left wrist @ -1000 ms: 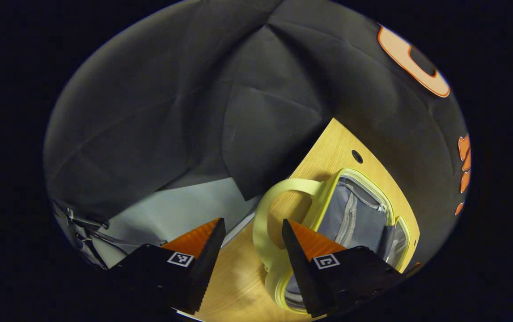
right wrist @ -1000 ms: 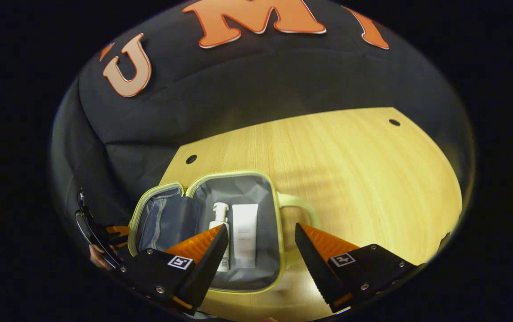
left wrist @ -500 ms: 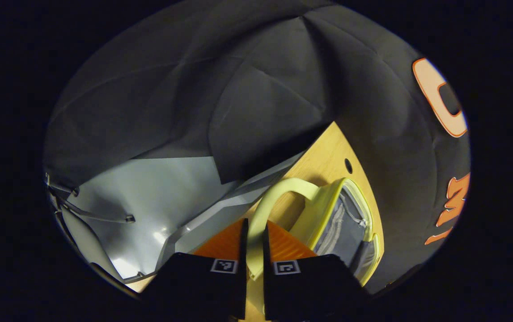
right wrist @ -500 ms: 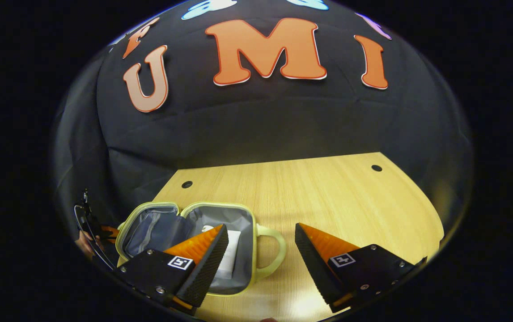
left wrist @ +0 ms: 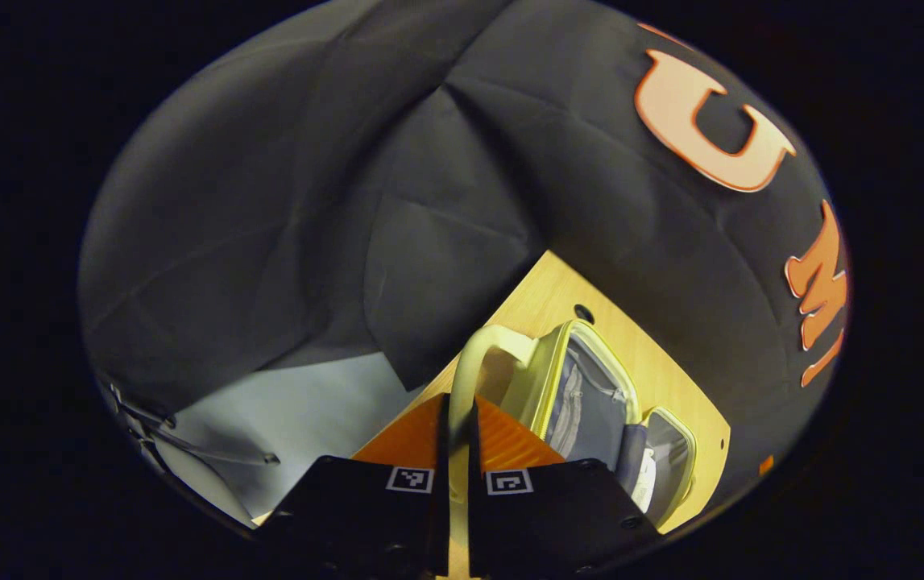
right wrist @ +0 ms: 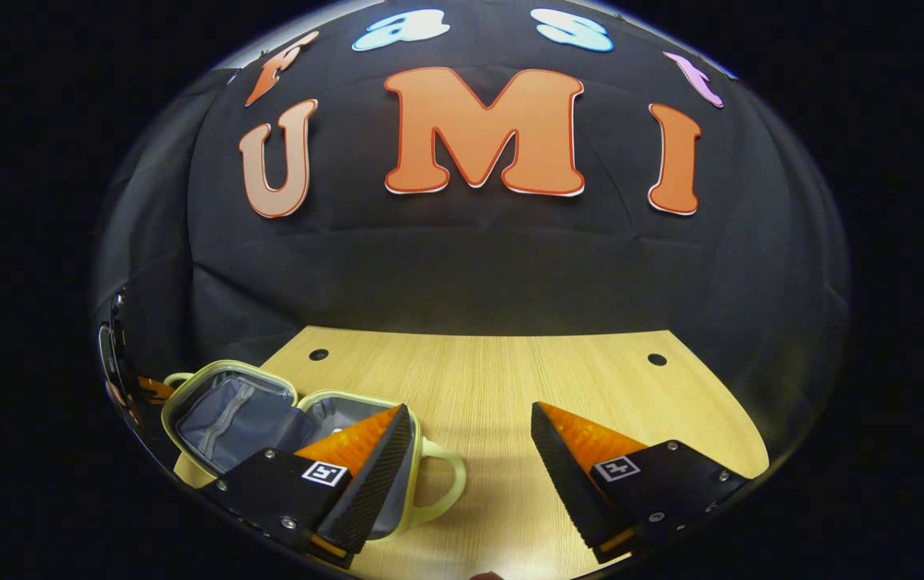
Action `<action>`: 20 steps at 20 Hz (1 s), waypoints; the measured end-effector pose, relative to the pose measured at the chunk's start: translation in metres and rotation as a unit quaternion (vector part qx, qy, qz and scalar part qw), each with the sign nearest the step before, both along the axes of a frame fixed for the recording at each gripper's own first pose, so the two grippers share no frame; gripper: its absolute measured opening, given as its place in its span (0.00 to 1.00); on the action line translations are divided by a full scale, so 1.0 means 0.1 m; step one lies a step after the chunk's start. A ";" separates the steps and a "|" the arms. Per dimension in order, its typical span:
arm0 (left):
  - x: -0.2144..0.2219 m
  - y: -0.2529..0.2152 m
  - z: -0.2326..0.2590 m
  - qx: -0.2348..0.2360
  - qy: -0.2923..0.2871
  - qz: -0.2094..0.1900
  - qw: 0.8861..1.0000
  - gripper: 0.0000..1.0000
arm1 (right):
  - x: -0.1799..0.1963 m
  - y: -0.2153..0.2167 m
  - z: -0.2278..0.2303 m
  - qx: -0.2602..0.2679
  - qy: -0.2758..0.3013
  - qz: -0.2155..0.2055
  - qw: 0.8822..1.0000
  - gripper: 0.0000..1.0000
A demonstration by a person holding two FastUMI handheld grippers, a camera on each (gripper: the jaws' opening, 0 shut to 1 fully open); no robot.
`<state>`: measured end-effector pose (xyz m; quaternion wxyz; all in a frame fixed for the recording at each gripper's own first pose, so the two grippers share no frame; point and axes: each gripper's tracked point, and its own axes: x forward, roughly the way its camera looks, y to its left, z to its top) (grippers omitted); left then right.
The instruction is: First open the suitcase, pack the skin care products into it, and then close the suitcase.
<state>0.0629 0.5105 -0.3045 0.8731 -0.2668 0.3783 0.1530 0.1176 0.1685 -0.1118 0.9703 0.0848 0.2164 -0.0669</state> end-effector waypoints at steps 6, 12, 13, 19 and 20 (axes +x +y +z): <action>0.16 -0.57 1.12 0.034 -0.088 -0.043 0.995 0.11 | 0.00 -0.22 0.07 -0.033 -0.029 0.021 0.999 0.95; 0.22 -1.34 1.72 0.063 -0.130 -0.102 0.984 0.07 | -0.05 -0.39 0.10 -0.035 -0.047 0.034 0.998 0.96; 0.22 -1.50 1.80 0.065 -0.134 -0.114 0.982 0.09 | -0.07 -0.43 0.10 -0.035 -0.049 0.035 0.998 0.96; 0.21 -2.46 2.13 0.087 -0.153 -0.199 0.964 0.09 | -0.20 -0.65 0.05 -0.025 -0.049 0.026 0.998 0.96; 0.21 -2.65 2.15 0.091 -0.155 -0.216 0.960 0.09 | -0.23 -0.68 0.05 -0.024 -0.049 0.025 0.998 0.96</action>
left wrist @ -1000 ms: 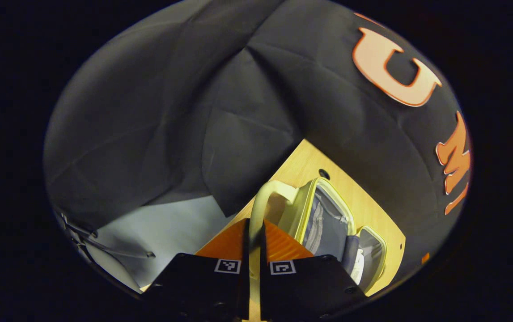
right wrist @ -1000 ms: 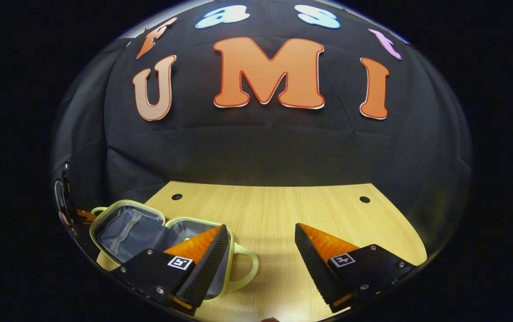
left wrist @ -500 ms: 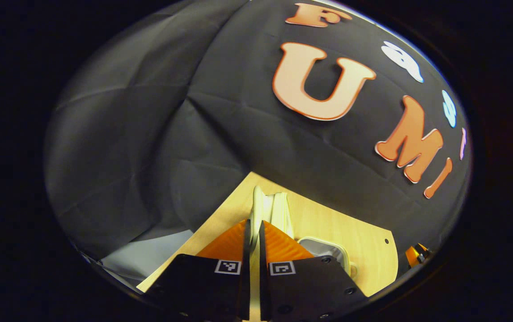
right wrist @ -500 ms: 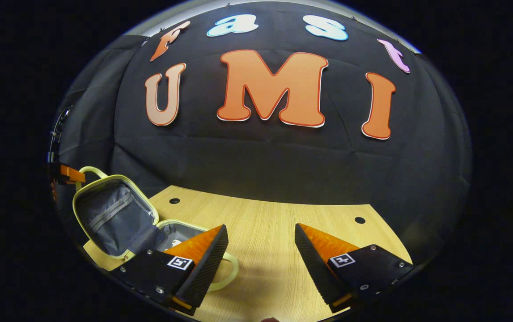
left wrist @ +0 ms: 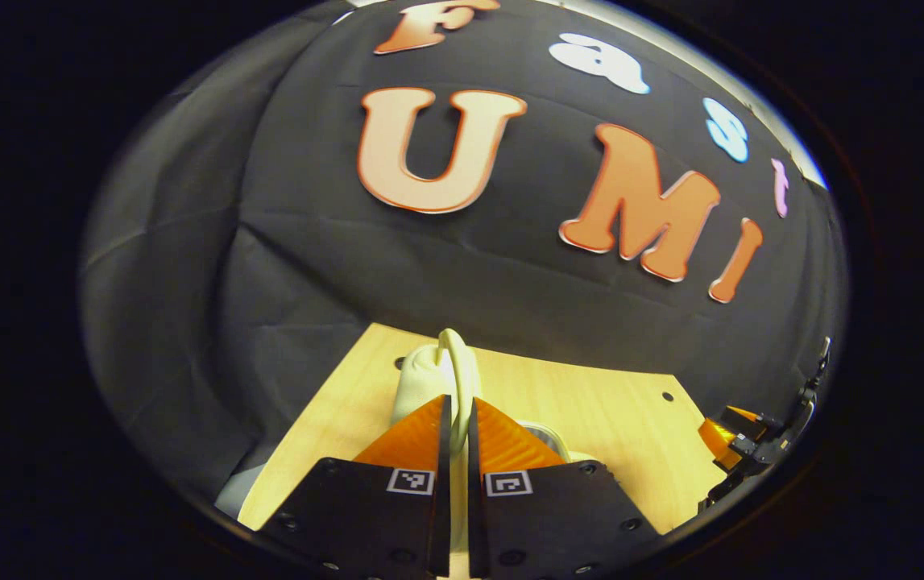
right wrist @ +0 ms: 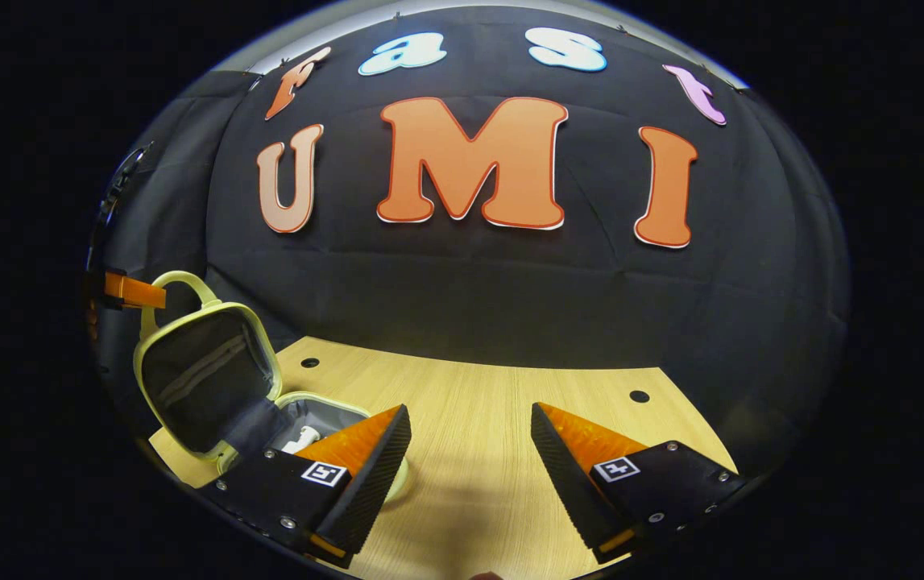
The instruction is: First open the suitcase, pack the skin care products into it, and then close the suitcase.
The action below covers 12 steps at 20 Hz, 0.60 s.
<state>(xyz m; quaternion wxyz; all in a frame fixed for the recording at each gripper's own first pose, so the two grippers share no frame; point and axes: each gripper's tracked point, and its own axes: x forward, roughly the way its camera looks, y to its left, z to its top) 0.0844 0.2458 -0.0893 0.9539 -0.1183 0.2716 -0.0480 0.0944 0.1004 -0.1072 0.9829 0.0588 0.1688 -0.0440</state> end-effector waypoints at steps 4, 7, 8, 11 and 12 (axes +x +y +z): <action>0.02 -0.82 -0.08 0.010 0.008 -0.071 0.997 0.09 | -0.09 -0.14 -0.02 0.004 0.000 -0.009 1.000 0.96; -0.02 -1.37 -0.29 -0.026 0.029 -0.116 0.992 0.09 | -0.16 -0.26 -0.05 0.005 0.005 -0.017 1.000 0.95; -0.06 -1.53 -0.37 -0.035 0.038 -0.126 0.991 0.09 | -0.19 -0.31 -0.06 0.006 0.005 -0.022 1.000 0.96; -0.14 -1.84 -0.61 -0.053 0.062 -0.153 0.985 0.09 | -0.25 -0.43 -0.08 0.013 0.009 -0.031 0.999 0.96; -0.18 -1.94 -0.68 -0.059 0.072 -0.161 0.982 0.07 | -0.27 -0.45 -0.09 0.014 0.011 -0.034 0.999 0.96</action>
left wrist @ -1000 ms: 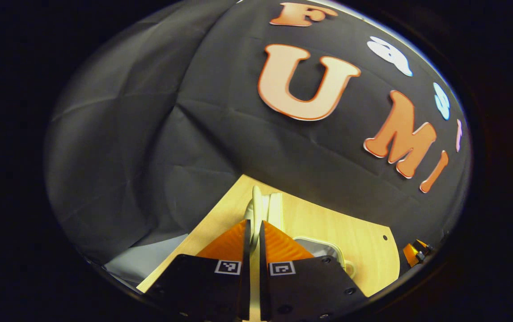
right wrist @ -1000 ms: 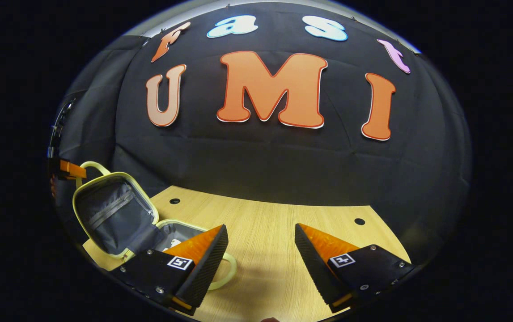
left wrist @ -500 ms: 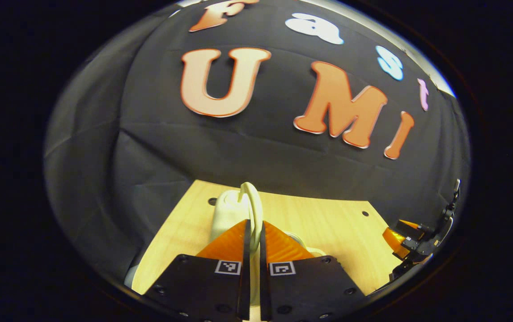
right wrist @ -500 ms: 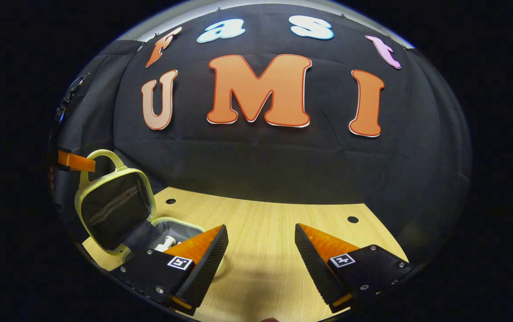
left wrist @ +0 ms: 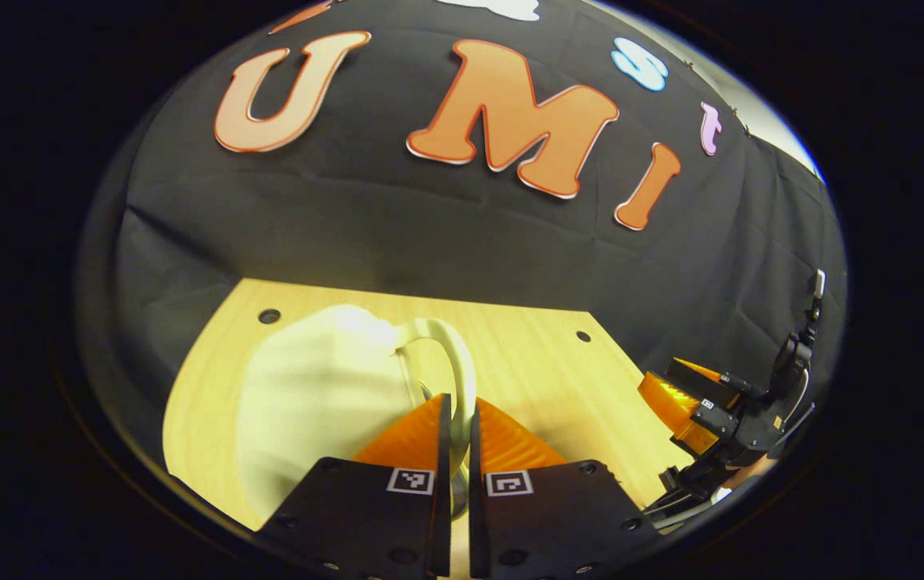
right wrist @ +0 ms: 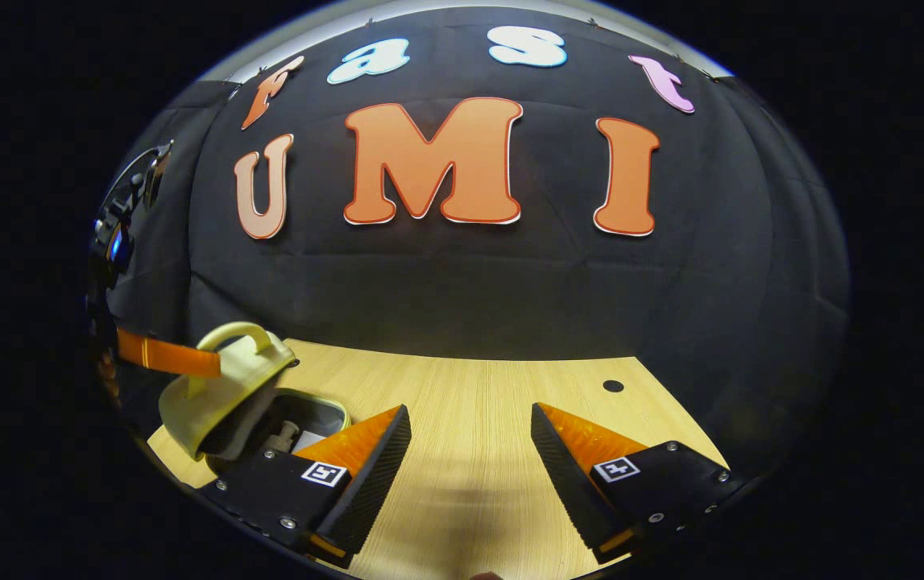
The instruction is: First open the suitcase, pack the skin care products into it, and then close the suitcase.
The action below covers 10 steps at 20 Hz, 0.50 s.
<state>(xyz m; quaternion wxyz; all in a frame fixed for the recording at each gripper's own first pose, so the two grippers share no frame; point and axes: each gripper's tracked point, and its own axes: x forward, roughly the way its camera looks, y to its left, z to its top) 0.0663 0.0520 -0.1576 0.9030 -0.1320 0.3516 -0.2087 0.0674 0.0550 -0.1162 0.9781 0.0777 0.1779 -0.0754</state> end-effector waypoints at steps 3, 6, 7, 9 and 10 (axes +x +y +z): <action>-0.11 -0.26 -0.28 0.001 0.030 -0.031 0.999 0.10 | -0.04 -0.03 -0.01 0.003 0.003 -0.003 1.000 0.95; -0.23 -0.48 -0.55 0.021 0.055 -0.060 0.996 0.10 | -0.05 -0.03 -0.02 0.003 0.004 0.000 1.000 0.96; -0.25 -0.51 -0.63 0.027 0.062 -0.064 0.996 0.10 | -0.06 -0.03 -0.02 0.002 0.005 0.001 1.000 0.95; -0.32 -0.52 -0.80 0.056 0.070 -0.085 0.992 0.10 | -0.08 -0.03 -0.04 0.002 0.005 0.003 1.000 0.96; -0.36 -0.55 -0.89 0.070 0.074 -0.092 0.990 0.12 | -0.10 -0.03 -0.04 0.002 0.006 0.002 1.000 0.96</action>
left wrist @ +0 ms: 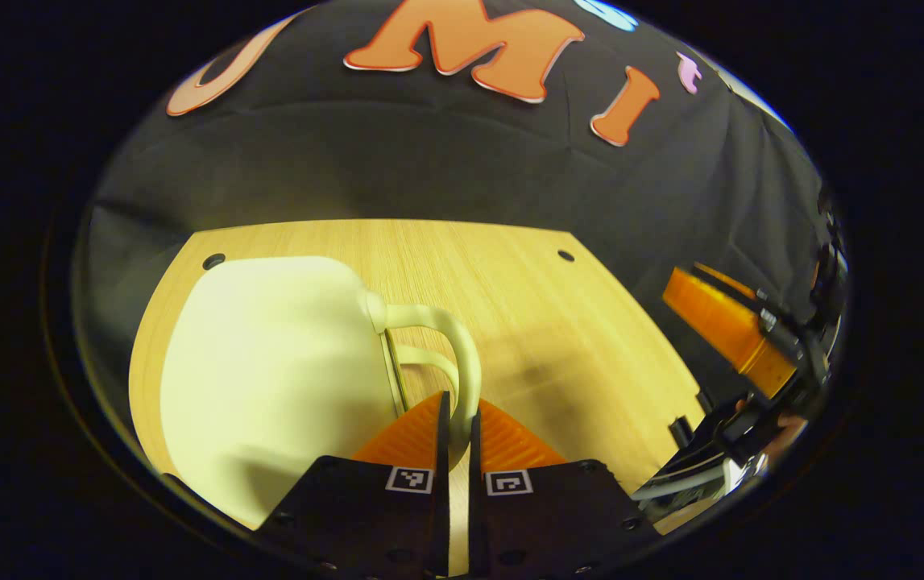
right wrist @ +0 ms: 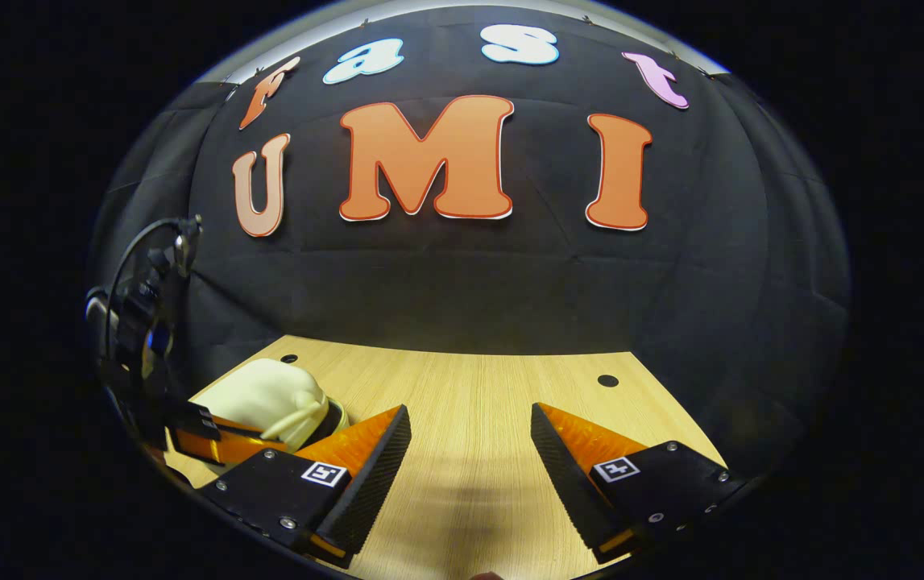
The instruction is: First open the suitcase, pack the skin care products into it, and then close the suitcase.
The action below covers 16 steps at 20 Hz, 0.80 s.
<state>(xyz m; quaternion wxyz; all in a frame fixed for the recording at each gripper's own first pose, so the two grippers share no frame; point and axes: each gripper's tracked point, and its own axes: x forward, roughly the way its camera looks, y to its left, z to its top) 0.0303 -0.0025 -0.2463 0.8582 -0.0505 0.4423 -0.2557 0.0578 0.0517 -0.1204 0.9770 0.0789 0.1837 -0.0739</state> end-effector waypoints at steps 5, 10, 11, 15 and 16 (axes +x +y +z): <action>0.00 -0.07 -0.10 0.054 -0.020 -0.008 0.998 0.20 | -0.03 0.02 0.04 -0.002 -0.007 0.004 1.000 0.95; 0.10 -0.24 0.21 -0.006 -0.069 0.024 0.997 0.48 | -0.03 -0.02 0.18 0.000 -0.030 -0.004 1.000 0.96; 0.18 -0.21 0.31 -0.003 -0.097 0.036 0.995 0.61 | -0.04 -0.04 0.24 -0.003 -0.040 -0.009 0.999 0.95; 0.31 -0.08 0.66 0.001 -0.175 0.070 0.982 0.92 | 0.00 -0.11 0.45 -0.017 -0.077 -0.020 0.997 0.95; 0.36 -0.03 0.78 0.005 -0.193 0.079 0.978 0.97 | 0.00 -0.11 0.50 -0.019 -0.084 -0.021 0.996 0.96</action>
